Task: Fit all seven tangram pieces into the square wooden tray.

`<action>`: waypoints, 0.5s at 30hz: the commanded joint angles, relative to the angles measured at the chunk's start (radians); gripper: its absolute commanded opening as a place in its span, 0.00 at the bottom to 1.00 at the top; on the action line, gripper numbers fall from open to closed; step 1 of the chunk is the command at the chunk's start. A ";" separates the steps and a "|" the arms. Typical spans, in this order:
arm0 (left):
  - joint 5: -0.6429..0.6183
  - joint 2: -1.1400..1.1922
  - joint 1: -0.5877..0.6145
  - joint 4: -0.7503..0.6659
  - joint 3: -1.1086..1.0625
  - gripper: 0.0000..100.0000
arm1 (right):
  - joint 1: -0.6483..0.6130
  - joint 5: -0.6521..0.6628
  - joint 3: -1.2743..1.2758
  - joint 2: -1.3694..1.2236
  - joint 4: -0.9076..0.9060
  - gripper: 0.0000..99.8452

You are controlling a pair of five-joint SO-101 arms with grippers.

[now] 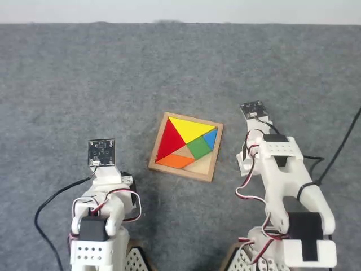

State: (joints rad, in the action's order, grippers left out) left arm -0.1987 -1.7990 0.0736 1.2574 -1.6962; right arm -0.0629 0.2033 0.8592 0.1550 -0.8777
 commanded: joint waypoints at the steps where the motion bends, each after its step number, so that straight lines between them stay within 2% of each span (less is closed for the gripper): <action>1: 0.015 -0.020 0.006 0.005 0.013 0.01 | -0.001 -0.014 -0.046 0.097 0.019 0.01; 7: 0.015 -0.020 0.006 0.005 0.013 0.01 | -0.051 -0.009 -0.087 0.243 -0.035 0.01; 11: 0.015 -0.020 0.006 0.005 0.013 0.01 | -0.193 -0.011 -0.189 0.283 -0.147 0.01; 15: 0.015 -0.020 0.006 0.005 0.013 0.01 | -0.320 -0.012 -0.239 0.202 -0.127 0.01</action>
State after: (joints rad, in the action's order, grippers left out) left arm -0.1987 -1.7990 0.0736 1.2574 -1.6962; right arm -0.3115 0.2033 0.7043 0.3728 -1.0096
